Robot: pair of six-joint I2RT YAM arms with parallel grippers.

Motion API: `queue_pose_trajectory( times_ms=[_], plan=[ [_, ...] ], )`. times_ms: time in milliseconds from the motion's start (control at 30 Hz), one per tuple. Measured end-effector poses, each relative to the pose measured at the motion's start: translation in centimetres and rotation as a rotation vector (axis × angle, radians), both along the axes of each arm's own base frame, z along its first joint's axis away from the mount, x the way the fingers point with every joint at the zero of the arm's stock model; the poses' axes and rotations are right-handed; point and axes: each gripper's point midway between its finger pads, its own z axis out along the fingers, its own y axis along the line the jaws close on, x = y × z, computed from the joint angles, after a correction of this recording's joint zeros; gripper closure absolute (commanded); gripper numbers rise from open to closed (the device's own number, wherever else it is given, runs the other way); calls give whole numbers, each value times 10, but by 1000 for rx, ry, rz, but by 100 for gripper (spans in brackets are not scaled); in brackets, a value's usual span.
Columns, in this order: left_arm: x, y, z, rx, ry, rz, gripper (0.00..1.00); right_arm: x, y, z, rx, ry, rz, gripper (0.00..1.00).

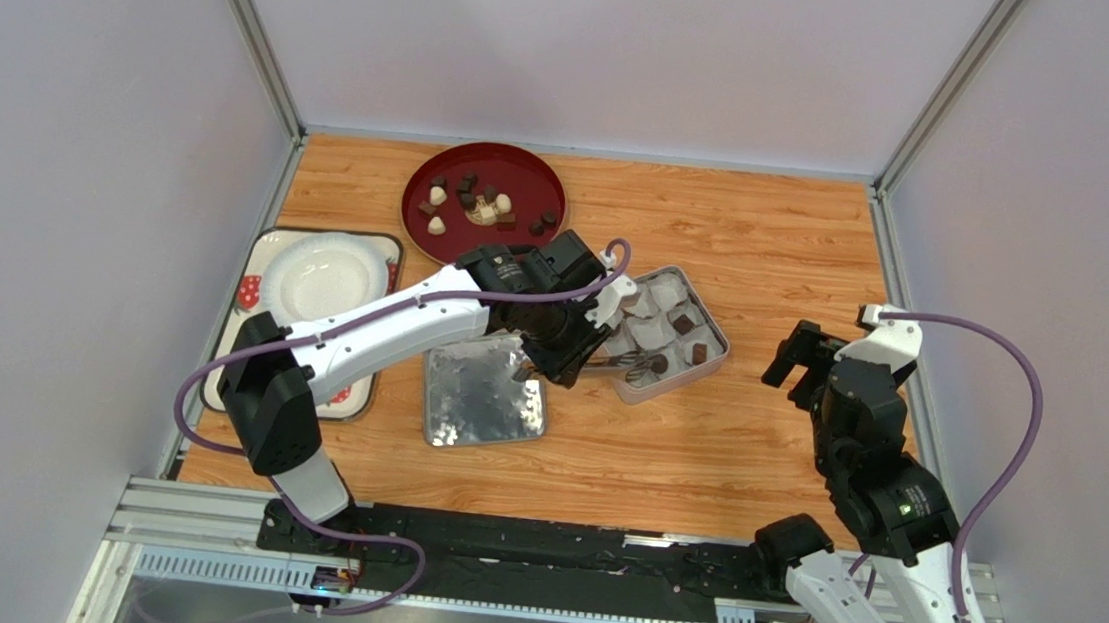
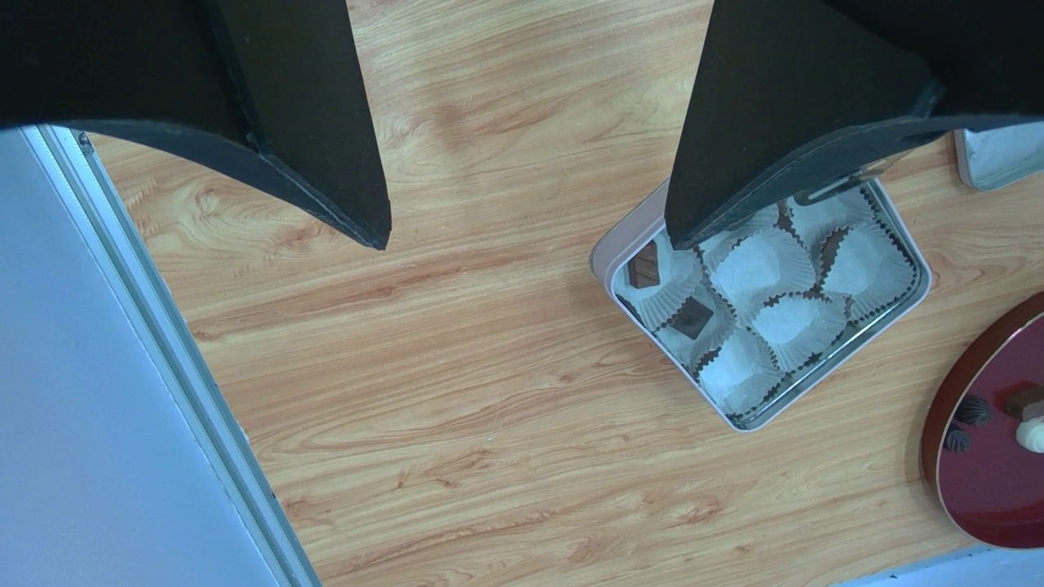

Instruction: Pack the chocolate

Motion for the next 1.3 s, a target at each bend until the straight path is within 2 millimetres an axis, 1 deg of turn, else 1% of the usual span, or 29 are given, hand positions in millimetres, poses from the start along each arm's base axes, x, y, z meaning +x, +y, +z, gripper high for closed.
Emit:
queue_pose_trajectory(
  times_ms=[67, 133, 233, 333, 400, 500, 567, 667, 700, 733, 933, 1000, 1100, 1200, 1300],
  plan=[
    [3, 2, 4, -1, -21, 13, 63, 0, 0, 0, 0, 0, 0, 13],
    [7, 3, 14, -12, -57, 30, 64, 0, 0, 0, 0, 0, 0, 13],
    [15, 8, 35, -46, -122, 70, 66, 0, 0, 0, 0, 0, 0, 13],
    [28, 18, 58, -92, -190, 131, 66, 0, 0, 0, 0, 0, 0, 13],
    [39, 29, 67, -104, -224, 186, 66, 0, 0, 0, 0, 0, 0, 13],
    [65, 54, 76, -102, -272, 314, 66, 0, 0, 0, 0, 0, 0, 13],
    [79, 74, 74, -82, -284, 400, 65, 0, 0, 0, 0, 0, 0, 13],
    [98, 109, 63, -33, -287, 539, 65, 0, 0, 0, 0, 0, 1, 13],
    [101, 117, 59, -19, -284, 573, 65, 0, 0, 0, 0, 0, 1, 13],
    [107, 130, 55, -2, -279, 624, 65, 0, 0, 0, 0, 0, 1, 13],
    [126, 182, 38, 54, -262, 815, 63, 0, 1, 0, 1, 0, 3, 13],
    [133, 195, 36, 61, -262, 863, 62, 0, 1, 0, 2, 1, 5, 13],
    [146, 210, 32, 59, -264, 919, 62, 0, 1, 0, 3, 1, 7, 13],
    [157, 223, 22, 71, -245, 966, 61, 0, 1, 0, 3, 1, 7, 13],
    [167, 231, 8, 85, -215, 996, 59, 0, 1, 0, 4, -2, 7, 13]
  ],
)
